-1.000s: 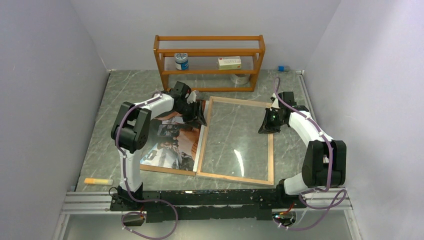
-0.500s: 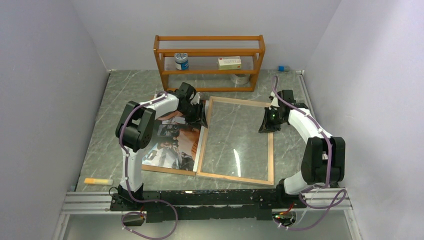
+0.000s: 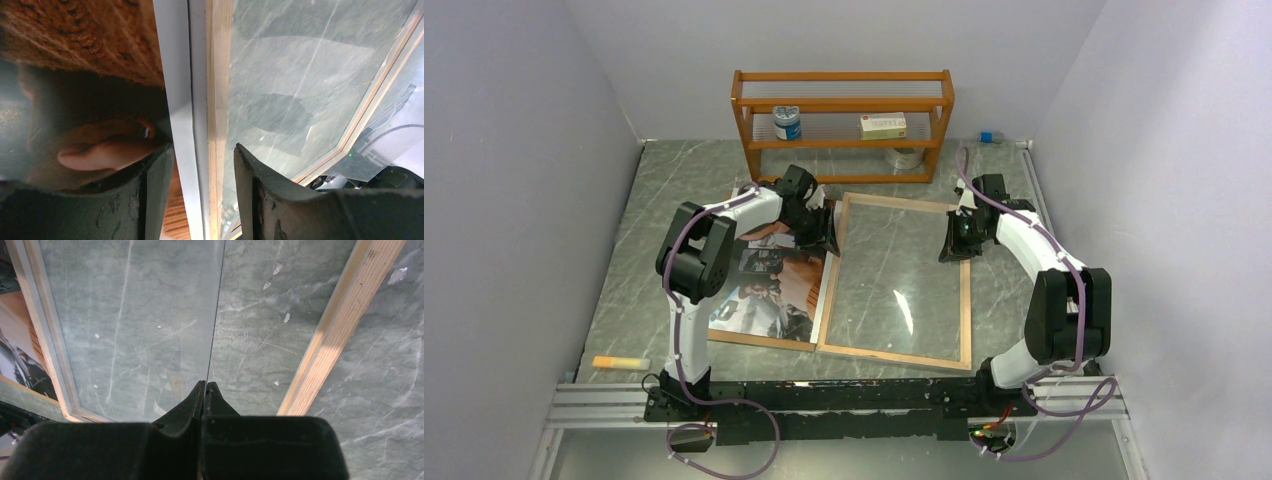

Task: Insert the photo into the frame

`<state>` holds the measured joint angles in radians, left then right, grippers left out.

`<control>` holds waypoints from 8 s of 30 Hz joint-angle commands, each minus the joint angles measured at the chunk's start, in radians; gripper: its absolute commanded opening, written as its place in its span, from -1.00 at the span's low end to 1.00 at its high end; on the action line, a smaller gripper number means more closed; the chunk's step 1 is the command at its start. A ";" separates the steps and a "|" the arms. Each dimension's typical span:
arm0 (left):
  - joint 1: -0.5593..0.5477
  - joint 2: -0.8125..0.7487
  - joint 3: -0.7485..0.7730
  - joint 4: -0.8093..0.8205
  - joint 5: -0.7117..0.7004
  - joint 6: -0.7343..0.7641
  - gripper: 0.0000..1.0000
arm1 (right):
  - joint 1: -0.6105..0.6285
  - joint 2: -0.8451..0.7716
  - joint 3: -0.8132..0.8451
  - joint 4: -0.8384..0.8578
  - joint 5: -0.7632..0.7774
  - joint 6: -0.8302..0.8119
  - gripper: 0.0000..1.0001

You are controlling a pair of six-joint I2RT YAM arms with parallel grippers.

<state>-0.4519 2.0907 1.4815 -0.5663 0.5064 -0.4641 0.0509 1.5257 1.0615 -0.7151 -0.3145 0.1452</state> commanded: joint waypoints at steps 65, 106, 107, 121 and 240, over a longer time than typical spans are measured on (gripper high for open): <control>-0.019 0.083 0.036 -0.059 -0.112 -0.007 -0.06 | 0.017 0.131 0.069 -0.142 0.167 0.040 -0.88; 0.042 0.022 -0.045 0.061 -0.183 0.003 -0.09 | -0.033 -0.164 -0.332 0.264 -0.046 0.333 -1.00; 0.044 0.021 -0.040 0.060 -0.162 0.013 -0.07 | -0.033 -0.156 -0.328 0.257 -0.055 0.324 -1.00; 0.055 0.051 -0.008 0.100 -0.052 0.052 0.02 | -0.034 -0.110 -0.317 0.300 -0.290 0.245 -0.70; 0.071 -0.039 -0.088 0.083 0.009 0.024 0.43 | 0.053 -0.329 -0.366 0.302 -0.292 0.200 -1.00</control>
<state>-0.3676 2.0224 1.3750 -0.4599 0.5419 -0.4644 0.1043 1.2316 0.6971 -0.4782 -0.5831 0.3840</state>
